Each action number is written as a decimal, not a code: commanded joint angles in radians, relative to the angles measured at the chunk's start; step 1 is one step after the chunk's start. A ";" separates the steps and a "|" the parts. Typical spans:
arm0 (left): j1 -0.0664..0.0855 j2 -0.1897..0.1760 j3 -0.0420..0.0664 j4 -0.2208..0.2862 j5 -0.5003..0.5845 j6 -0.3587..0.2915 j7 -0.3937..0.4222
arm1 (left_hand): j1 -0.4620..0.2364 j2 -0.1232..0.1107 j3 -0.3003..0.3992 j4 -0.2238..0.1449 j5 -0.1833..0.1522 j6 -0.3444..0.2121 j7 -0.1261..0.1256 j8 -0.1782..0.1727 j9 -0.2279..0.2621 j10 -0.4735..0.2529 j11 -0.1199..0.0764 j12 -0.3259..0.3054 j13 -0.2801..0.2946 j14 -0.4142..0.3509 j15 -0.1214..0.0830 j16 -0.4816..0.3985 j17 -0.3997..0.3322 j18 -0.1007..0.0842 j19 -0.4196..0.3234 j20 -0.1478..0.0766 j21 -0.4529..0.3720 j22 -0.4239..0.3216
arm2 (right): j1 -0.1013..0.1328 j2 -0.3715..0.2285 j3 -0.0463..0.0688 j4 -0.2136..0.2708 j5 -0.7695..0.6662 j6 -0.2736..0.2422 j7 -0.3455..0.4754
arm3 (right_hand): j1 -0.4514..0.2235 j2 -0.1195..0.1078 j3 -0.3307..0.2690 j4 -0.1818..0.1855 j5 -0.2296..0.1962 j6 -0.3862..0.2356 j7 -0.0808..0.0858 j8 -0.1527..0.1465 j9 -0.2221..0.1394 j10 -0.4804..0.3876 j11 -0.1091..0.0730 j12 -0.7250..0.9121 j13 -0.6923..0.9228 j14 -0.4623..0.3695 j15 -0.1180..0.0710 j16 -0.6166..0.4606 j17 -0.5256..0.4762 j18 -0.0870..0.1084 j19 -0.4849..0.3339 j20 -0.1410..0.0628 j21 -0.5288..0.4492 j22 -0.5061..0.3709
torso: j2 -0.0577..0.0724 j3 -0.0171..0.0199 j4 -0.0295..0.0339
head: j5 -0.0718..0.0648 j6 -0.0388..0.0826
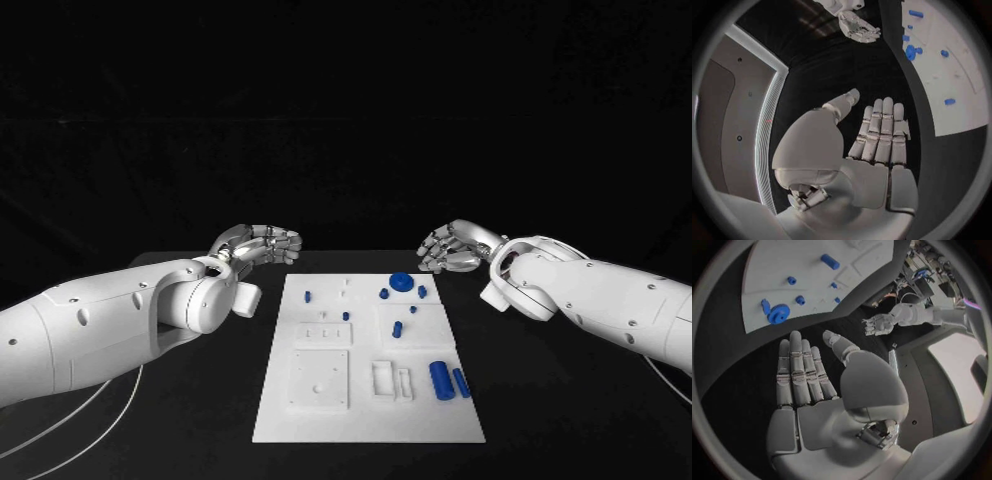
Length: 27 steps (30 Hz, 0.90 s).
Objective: Assemble the parts on the task board
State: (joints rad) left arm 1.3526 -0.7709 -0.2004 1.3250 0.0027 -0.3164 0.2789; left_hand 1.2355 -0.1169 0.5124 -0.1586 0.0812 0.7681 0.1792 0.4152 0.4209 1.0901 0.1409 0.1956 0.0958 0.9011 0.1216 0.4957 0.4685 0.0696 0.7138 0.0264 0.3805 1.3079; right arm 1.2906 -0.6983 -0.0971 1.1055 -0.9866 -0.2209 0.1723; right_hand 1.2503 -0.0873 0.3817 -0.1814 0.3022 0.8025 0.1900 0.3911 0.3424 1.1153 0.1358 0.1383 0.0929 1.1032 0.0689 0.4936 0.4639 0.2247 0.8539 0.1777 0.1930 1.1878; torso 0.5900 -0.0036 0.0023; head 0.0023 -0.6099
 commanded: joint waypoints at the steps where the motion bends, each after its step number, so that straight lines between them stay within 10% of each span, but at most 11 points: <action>1: 0.003 -0.017 0.001 0.033 -0.037 0.054 0.024 | -0.008 0.001 0.006 -0.017 0.004 0.006 -0.001 -0.005 -0.002 0.005 0.000 -0.007 -0.003 0.008 0.000 0.006 -0.001 -0.011 0.007 -0.002 0.003 0.013 | 0.001 0.005 0.006 0.012 -0.270 0.016 0.000 | -0.086 -0.024 0.045 -0.112 0.010 0.047 -0.013 0.000 0.007 0.073 -0.045 -0.007 0.008 0.267 -0.091 0.214 0.147 0.037 0.323 -0.103 0.160 0.044 | 0.022 -0.0013 0.0112 | -0.007 0.010; 7: 0.006 -0.052 0.010 0.105 -0.021 0.041 0.025 | -0.027 0.000 0.018 -0.056 0.005 0.010 0.001 -0.017 -0.007 0.008 0.002 -0.018 -0.012 0.011 -0.001 0.004 -0.004 -0.016 0.010 -0.005 0.003 0.013 | 0.001 0.011 0.018 0.039 -0.422 0.010 -0.043 | -0.058 -0.036 0.043 -0.114 0.054 0.057 -0.018 -0.010 0.009 0.069 -0.044 -0.041 0.002 0.254 -0.091 0.512 0.345 0.034 0.443 -0.190 0.289 0.140 | 0.043 -0.0008 0.0214 | -0.016 0.023; 13: 0.009 -0.080 0.031 0.170 -0.013 0.036 0.026 | -0.045 -0.001 0.023 -0.072 0.006 0.008 0.003 -0.026 -0.009 0.004 0.005 -0.027 -0.018 0.010 -0.001 0.002 -0.006 -0.018 0.011 -0.006 0.003 0.014 | 0.004 0.012 0.028 0.075 -0.525 0.014 -0.091 | -0.057 -0.041 0.065 -0.112 0.027 0.058 -0.017 -0.017 0.012 0.072 -0.041 -0.058 -0.001 0.237 -0.089 0.566 0.361 0.037 0.448 -0.188 0.316 0.145 | 0.073 -0.0055 0.0282 | -0.023 0.035; 27: 0.030 -0.100 0.031 0.213 -0.013 0.030 0.022 | -0.058 -0.003 0.031 -0.086 0.006 0.008 0.005 -0.031 -0.010 0.000 0.009 -0.036 -0.022 0.005 0.001 -0.004 -0.009 -0.019 0.007 -0.004 0.000 0.014 | 0.023 0.039 0.030 0.081 -0.632 0.012 -0.147 | -0.052 -0.057 0.085 -0.112 0.001 0.054 -0.014 -0.025 0.014 0.042 -0.028 -0.074 -0.017 0.226 -0.076 0.600 0.357 0.037 0.449 -0.184 0.334 0.143 | 0.112 -0.0140 0.0458 | -0.034 0.047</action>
State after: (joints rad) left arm 1.3783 -0.8707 -0.1702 1.5325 -0.0136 -0.2934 0.2898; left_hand 1.1884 -0.1194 0.5430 -0.2392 0.0811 0.7721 0.1838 0.3900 0.4129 1.0901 0.1409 0.1634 0.0746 0.9032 0.1206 0.4956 0.4611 0.0613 0.7187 0.0215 0.3805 1.3077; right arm 1.3123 -0.6596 -0.0678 1.1887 -1.5594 -0.2172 0.0603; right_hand 1.1964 -0.1359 0.4610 -0.2941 0.3066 0.8548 0.1713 0.3713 0.3553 1.1629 0.1090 0.0680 0.0764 1.3323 -0.0091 1.0885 0.8215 0.2187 1.2939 -0.0060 0.5227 1.3080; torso 0.6920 -0.0151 0.0432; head -0.0284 -0.5658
